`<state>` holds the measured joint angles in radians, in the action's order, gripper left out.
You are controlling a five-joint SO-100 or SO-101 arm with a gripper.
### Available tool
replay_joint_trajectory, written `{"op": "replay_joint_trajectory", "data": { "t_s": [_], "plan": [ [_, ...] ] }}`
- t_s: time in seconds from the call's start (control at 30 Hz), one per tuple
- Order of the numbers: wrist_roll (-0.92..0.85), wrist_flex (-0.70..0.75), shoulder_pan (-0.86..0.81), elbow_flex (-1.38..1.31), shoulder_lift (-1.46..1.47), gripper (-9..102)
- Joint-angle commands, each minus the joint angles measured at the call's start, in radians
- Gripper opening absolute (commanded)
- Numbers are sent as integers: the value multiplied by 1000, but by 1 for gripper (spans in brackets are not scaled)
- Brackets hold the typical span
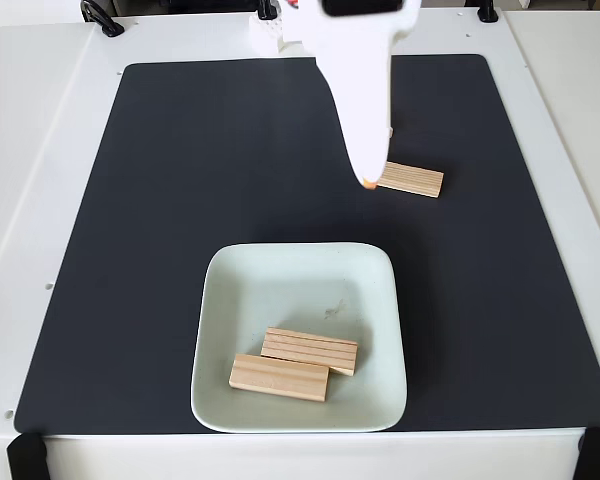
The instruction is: Pick up the wooden block and place them on the plate.
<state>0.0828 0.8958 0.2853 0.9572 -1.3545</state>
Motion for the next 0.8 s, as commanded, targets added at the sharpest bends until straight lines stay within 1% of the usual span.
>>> {"op": "replay_joint_trajectory", "data": {
  "t_s": [0.0, 0.23, 0.27, 0.4, 0.47, 0.53, 0.67, 0.77],
  "plan": [
    [6, -3, 29, 232, -270, -1],
    [-12, -2, 84, 805, -713, -1],
    [-29, -2, 91, 870, -762, -1],
    [-189, 8, 152, 1101, -902, -1],
    [-296, 57, 181, 1177, -946, 0],
    [-454, 137, 218, 1227, -969, 0],
    [-767, 304, 256, 1220, -951, 0],
    [-1014, 393, 264, 1161, -881, 0]
  ]
}}
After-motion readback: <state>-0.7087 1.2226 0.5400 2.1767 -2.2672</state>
